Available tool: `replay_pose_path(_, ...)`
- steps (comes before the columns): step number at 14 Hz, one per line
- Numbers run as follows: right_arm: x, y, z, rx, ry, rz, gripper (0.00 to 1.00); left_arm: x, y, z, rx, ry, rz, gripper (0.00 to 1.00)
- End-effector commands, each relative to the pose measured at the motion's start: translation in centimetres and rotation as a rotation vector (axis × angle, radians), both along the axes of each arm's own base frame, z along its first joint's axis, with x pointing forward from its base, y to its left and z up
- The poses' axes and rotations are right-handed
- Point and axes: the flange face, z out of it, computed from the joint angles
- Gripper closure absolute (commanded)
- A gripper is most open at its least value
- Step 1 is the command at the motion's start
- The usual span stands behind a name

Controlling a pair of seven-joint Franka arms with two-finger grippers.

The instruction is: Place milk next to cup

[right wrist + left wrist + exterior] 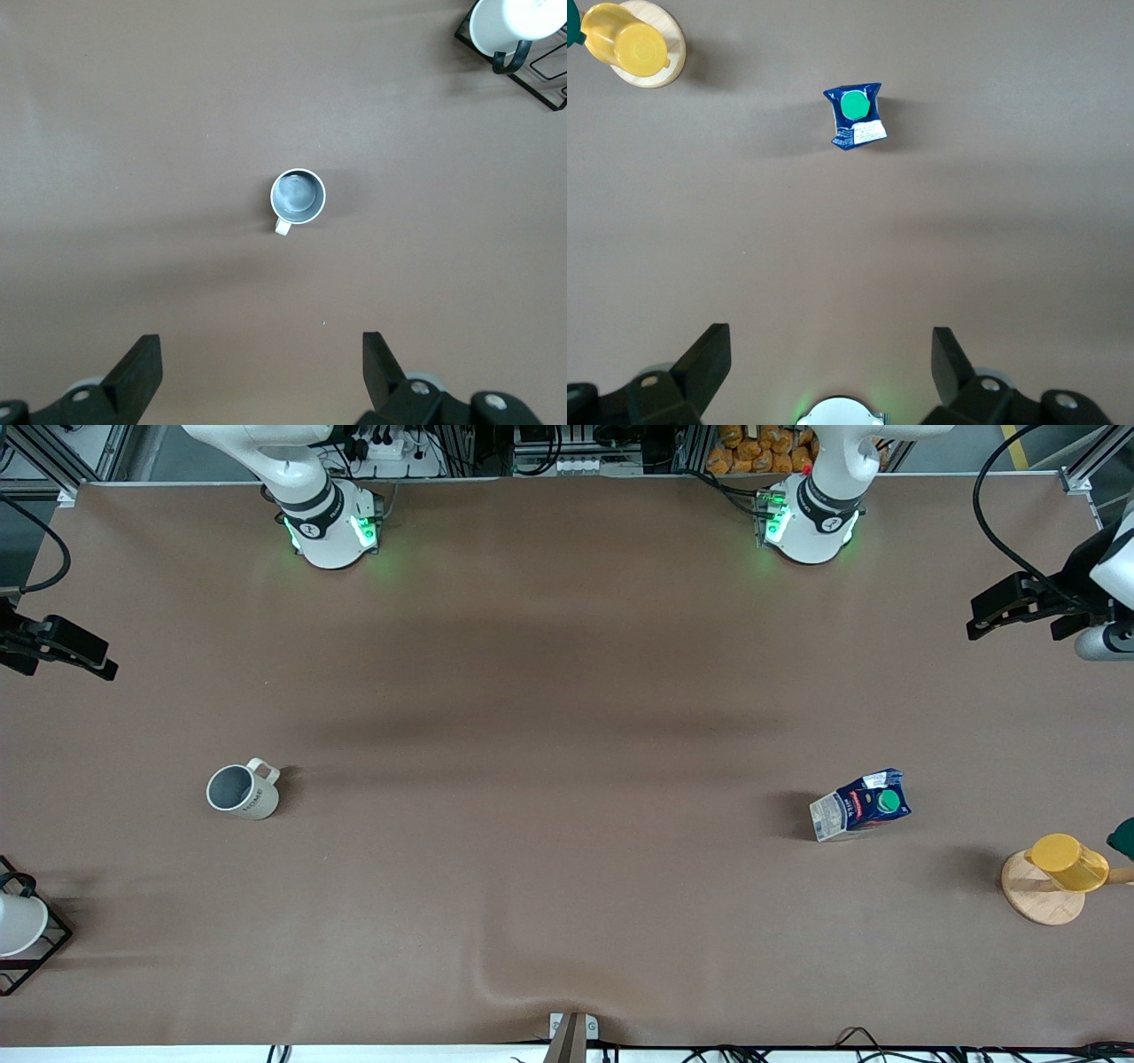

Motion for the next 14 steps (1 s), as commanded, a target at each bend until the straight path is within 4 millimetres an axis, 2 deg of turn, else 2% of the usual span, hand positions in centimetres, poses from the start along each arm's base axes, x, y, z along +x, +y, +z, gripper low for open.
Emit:
replay_pose_path(1,-0.3,0.0,0.1,-0.009,-0.001,-0.018,0.00,-0.1,-0.2,0.1,0.017,0.002,-0.018,0.00)
replay_pose_path(5,0.0,0.6,-0.5,-0.003,0.012,0.005,0.00,0.9,-0.6,-1.5,0.017,0.023,-0.020,0.00)
replay_pose_path(7,0.2,0.5,-1.0,-0.005,0.025,0.007,0.00,2.6,-1.7,-3.6,0.026,0.020,-0.031,0.00)
replay_pose_path(8,0.2,0.5,-1.2,-0.004,0.029,0.004,0.00,3.6,-2.5,-4.9,0.027,0.007,-0.039,0.00)
replay_pose_path(11,0.6,0.1,-2.0,-0.004,0.038,-0.001,0.00,6.6,-2.4,-10.3,0.033,0.014,-0.018,0.00)
replay_pose_path(13,0.6,0.0,-2.1,-0.004,0.043,-0.001,0.00,7.7,-2.3,-13.7,0.039,0.013,0.026,0.00)
replay_pose_path(14,0.9,0.0,-2.9,-0.003,0.055,-0.002,0.00,8.2,-2.3,-15.6,0.042,0.016,0.045,0.00)
